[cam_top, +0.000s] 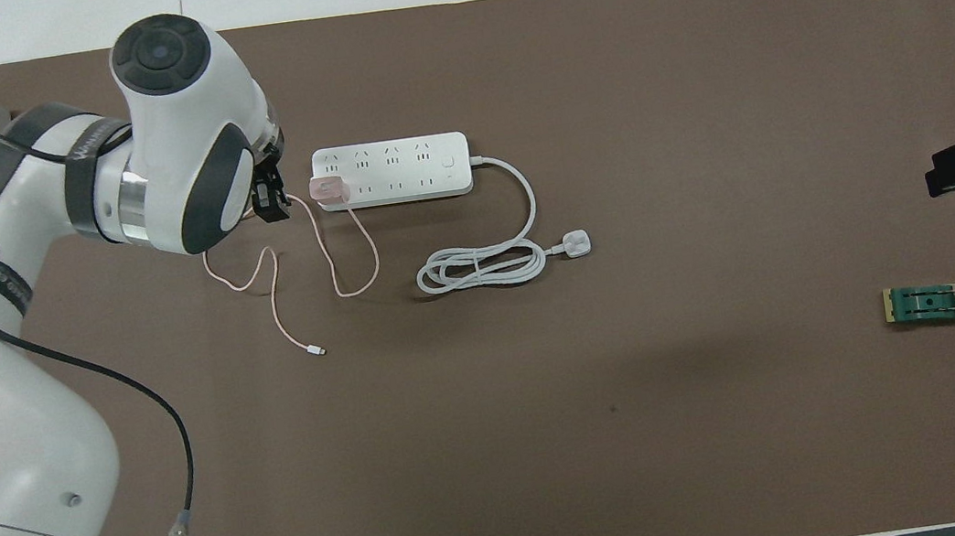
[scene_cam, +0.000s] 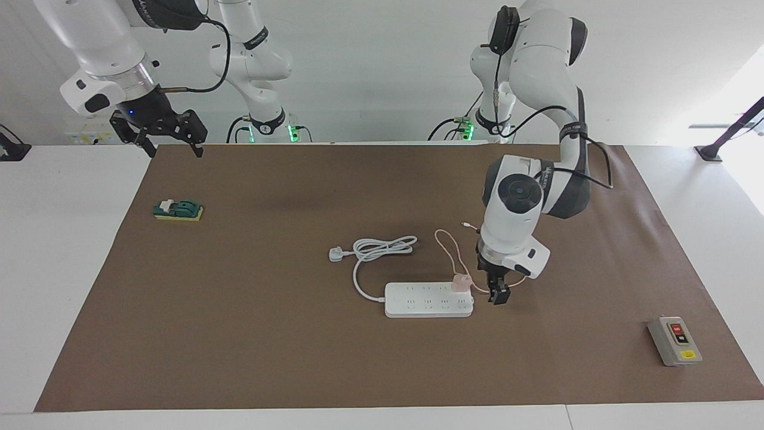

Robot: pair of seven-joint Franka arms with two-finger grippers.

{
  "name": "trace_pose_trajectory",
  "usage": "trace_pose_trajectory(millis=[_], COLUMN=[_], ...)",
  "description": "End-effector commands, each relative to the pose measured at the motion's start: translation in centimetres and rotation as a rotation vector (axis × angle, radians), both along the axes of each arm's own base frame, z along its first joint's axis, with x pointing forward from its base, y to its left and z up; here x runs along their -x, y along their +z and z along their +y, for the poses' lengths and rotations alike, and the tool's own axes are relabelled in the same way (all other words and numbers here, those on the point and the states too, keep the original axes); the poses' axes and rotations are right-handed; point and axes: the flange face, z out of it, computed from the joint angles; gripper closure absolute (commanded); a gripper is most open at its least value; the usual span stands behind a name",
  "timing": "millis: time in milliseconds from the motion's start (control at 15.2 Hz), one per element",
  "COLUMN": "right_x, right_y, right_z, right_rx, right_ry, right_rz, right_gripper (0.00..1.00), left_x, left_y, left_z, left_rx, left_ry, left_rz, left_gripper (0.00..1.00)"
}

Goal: Plug charger into power strip

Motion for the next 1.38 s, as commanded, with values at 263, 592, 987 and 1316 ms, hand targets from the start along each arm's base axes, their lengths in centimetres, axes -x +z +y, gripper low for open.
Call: trace_pose_trajectory(millis=[263, 592, 987, 1316], right_x=[0.7, 0.7, 0.7, 0.7], right_y=[0.0, 0.0, 0.0, 0.0], right_z=[-0.2, -0.2, -0.2, -0.2], right_rx=[-0.022, -0.022, -0.022, -0.022], right_ry=[0.006, 0.006, 0.006, 0.006], right_rz=[0.010, 0.010, 0.010, 0.010], right_gripper=[0.00, 0.00, 0.00, 0.00], left_x=[2.2, 3.3, 4.3, 3.7], left_y=[9.1, 11.2, 12.8, 12.9], left_z=[3.6, 8.1, 13.2, 14.1], left_rx=[-0.040, -0.088, -0.063, -0.082], left_ry=[-0.303, -0.660, -1.010, -1.184], left_rz=[-0.017, 0.100, 0.217, 0.189], left_gripper=[0.00, 0.01, 0.01, 0.00])
